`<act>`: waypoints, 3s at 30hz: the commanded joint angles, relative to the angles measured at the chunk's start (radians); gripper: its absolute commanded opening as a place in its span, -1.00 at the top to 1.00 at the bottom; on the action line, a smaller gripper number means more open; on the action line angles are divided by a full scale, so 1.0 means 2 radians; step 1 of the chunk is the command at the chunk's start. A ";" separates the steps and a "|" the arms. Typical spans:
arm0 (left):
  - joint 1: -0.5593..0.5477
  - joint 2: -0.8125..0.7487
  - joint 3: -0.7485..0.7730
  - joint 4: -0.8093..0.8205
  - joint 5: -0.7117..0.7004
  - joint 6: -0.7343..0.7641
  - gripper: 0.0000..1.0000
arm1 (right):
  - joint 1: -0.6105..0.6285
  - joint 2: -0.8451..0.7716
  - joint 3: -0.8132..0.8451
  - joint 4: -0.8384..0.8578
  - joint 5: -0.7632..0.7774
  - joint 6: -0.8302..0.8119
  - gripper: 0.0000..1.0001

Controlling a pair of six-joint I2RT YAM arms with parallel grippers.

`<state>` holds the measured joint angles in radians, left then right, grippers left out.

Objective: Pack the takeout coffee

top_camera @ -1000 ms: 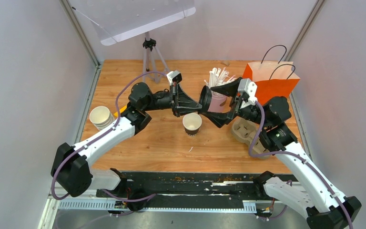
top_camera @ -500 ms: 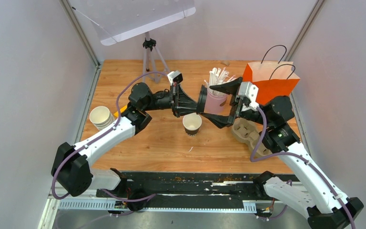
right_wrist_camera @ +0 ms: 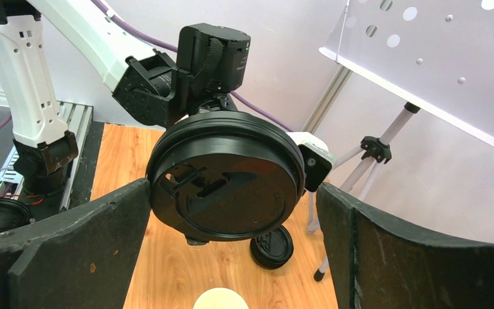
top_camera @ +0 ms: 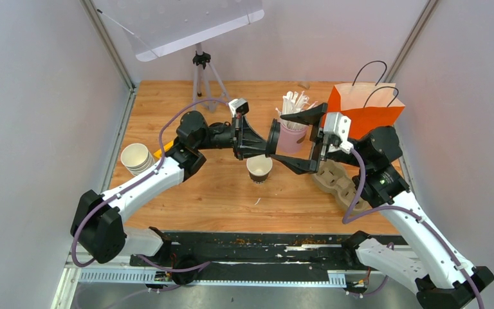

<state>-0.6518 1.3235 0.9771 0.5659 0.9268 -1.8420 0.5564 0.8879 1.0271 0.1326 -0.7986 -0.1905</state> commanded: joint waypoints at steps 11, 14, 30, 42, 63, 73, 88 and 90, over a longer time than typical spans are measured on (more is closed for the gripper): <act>-0.003 -0.020 0.000 -0.027 0.003 0.034 1.00 | 0.028 0.006 0.021 -0.016 0.007 -0.022 -0.75; -0.003 -0.023 -0.003 -0.028 0.001 0.035 1.00 | 0.029 0.007 0.021 -0.019 0.011 -0.021 -0.71; 0.153 -0.097 0.032 -0.391 -0.115 0.359 -0.46 | 0.031 0.049 0.076 -0.169 0.169 0.037 -0.54; 0.161 -0.111 0.049 -0.613 -0.328 0.584 -0.51 | 0.039 0.217 0.217 -0.430 0.313 0.169 -0.54; 0.161 -0.134 -0.008 -0.635 -0.332 0.614 -0.54 | 0.079 0.556 0.505 -0.729 0.340 0.189 -0.48; 0.161 -0.139 -0.017 -0.617 -0.304 0.597 -0.57 | 0.086 0.600 0.533 -0.738 0.356 0.179 -0.55; 0.161 -0.129 -0.037 -0.619 -0.293 0.599 -0.57 | 0.088 0.634 0.561 -0.743 0.374 0.165 -0.69; 0.161 -0.126 -0.038 -0.618 -0.290 0.601 -0.57 | 0.088 0.638 0.573 -0.752 0.374 0.164 -0.71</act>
<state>-0.3275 1.0695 0.9009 -0.6964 0.3267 -0.6479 0.7261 2.1551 2.1128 -1.3418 -0.0750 0.1497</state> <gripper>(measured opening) 0.783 0.847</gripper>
